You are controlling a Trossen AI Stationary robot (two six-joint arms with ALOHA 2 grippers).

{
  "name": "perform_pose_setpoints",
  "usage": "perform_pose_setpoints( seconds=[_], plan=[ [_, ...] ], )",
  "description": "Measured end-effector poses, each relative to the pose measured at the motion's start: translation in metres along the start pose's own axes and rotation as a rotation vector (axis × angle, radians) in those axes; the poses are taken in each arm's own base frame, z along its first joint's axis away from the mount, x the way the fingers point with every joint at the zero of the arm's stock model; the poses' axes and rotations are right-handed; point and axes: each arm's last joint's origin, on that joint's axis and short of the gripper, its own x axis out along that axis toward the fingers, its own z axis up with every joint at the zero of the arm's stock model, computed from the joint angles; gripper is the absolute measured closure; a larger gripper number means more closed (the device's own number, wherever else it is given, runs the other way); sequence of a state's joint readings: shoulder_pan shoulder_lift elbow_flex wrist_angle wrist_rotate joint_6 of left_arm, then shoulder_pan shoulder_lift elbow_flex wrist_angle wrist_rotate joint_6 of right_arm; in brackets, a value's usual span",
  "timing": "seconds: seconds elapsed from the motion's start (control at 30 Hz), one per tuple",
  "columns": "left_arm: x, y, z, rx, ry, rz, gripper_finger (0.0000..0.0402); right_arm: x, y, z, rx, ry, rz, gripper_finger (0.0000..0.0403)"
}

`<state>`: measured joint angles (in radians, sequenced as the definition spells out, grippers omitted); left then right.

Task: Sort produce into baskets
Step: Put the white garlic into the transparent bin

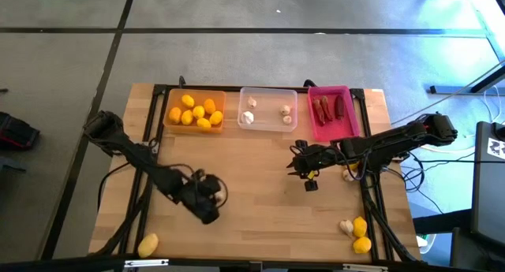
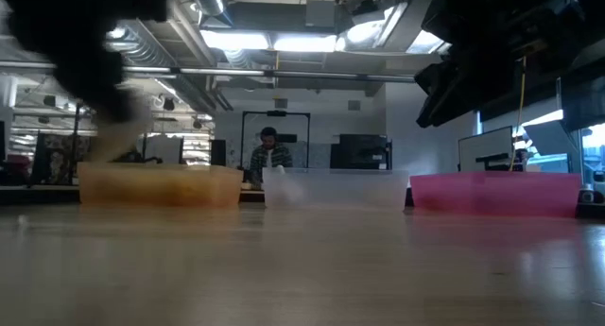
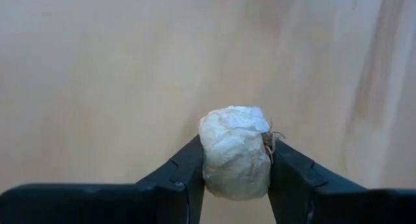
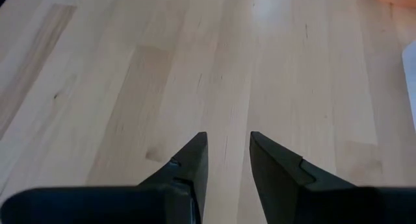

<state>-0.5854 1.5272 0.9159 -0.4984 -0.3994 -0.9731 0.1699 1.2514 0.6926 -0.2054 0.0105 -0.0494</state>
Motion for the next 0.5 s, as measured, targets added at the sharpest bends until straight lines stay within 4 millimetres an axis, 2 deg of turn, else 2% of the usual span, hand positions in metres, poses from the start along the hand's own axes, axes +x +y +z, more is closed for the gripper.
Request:
perform_pose_setpoints(
  seconds=[0.27,0.5],
  plan=[
    [0.016,0.022,0.060,0.134,-0.288,0.075,0.0277,0.000,0.000,0.000,0.000,-0.001,0.000,0.0292],
    [0.025,0.055,0.105,0.142,-0.424,0.147,0.0277,0.001,0.000,0.002,0.000,-0.020,-0.002,0.0292]
  ],
)
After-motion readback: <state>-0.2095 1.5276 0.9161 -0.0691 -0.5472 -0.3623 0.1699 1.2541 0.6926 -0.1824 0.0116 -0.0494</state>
